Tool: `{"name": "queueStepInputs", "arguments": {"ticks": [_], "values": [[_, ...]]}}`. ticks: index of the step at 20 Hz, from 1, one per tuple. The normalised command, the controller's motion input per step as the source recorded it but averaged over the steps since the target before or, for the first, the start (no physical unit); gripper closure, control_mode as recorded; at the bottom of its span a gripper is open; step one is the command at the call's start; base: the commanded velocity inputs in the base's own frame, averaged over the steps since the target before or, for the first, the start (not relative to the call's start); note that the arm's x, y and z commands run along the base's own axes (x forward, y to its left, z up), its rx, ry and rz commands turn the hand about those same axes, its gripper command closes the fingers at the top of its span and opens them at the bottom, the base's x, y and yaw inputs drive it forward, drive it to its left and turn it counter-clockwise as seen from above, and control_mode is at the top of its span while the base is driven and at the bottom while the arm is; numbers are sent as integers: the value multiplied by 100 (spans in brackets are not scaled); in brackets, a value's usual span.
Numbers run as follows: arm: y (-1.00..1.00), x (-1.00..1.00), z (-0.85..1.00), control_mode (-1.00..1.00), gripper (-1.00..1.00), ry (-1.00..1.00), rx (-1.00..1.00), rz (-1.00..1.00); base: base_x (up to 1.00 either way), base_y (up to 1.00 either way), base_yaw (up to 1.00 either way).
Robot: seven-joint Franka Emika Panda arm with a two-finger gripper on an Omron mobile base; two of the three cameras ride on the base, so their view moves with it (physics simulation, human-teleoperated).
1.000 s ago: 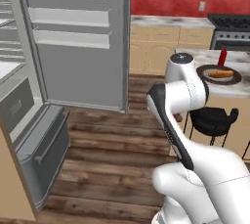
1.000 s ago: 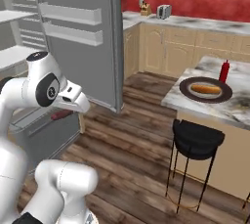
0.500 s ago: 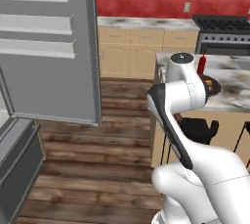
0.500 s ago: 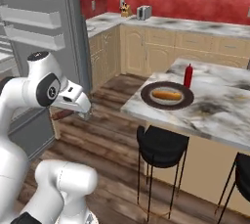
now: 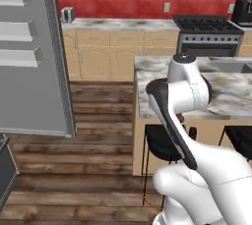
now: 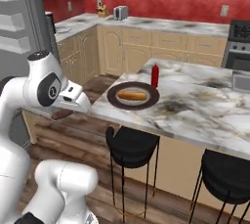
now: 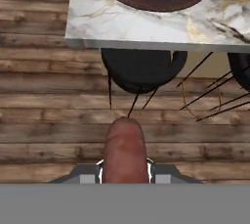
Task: Move the hot dog bun to the plate on the dining table and place the condiment next to that plate. Then navigate to the fridge and take the sausage and place it on the plate as well.
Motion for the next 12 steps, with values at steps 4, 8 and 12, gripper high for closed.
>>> {"name": "queueStepInputs", "arguments": {"ticks": [4,8,12], "values": [[0,0,0,100,100,0,0,0,82,0,-28],[0,0,0,100,100,0,0,0,46,0,-26],[2,0,57,-100,100,-10,1,-22,0,0,0]]}}
